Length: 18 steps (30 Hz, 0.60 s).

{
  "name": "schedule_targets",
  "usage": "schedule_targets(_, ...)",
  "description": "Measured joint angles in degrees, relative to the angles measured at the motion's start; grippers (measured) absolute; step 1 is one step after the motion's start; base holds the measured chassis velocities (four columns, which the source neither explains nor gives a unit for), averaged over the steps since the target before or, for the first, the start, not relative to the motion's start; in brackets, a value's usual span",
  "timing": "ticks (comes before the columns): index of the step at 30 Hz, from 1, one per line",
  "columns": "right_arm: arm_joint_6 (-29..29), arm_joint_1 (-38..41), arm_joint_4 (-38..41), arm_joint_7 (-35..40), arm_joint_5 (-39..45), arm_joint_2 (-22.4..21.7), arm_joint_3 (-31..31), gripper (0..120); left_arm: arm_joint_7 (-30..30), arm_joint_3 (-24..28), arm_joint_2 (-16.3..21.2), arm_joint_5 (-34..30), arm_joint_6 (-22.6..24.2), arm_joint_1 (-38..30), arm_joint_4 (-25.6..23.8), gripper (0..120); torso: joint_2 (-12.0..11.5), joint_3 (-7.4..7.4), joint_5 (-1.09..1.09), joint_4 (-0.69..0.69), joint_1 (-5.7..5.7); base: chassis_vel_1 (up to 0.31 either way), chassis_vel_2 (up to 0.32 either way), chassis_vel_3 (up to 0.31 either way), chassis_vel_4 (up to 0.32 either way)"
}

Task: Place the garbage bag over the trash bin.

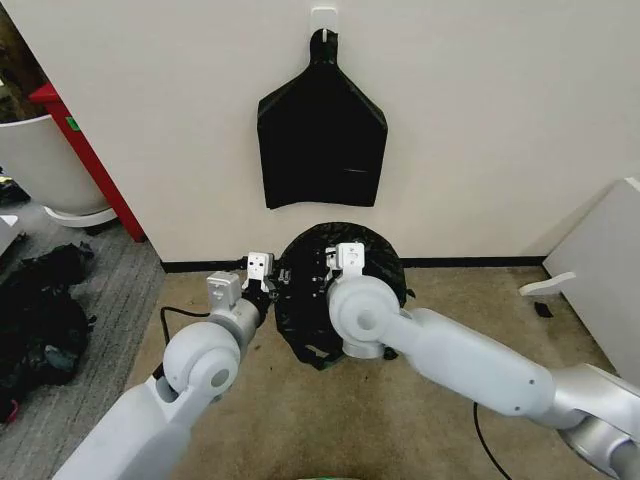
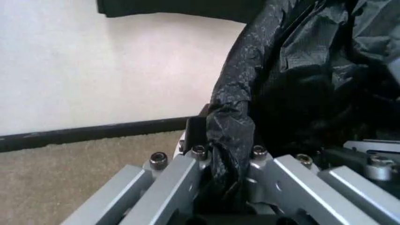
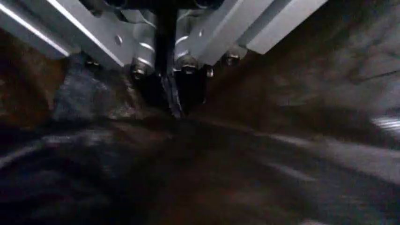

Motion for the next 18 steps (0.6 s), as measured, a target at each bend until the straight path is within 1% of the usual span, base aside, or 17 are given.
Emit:
schedule_targets(8,0.9,-0.5,-3.4,0.3,0.7,0.9,0.6,0,0.7,-3.0,0.4,-0.5,0.0,2.0,-2.4,1,0.0,0.0,0.02,0.0,0.0,0.0,0.0,0.0,0.0)
schedule_targets(18,1.8,-0.8,-5.7,0.6,1.3,1.8,1.2,0,1.2,-3.2,0.0,-1.6,0.2,2.5,-3.4,1,0.0,0.0,0.02,0.0,0.0,0.0,0.0,0.0,0.0)
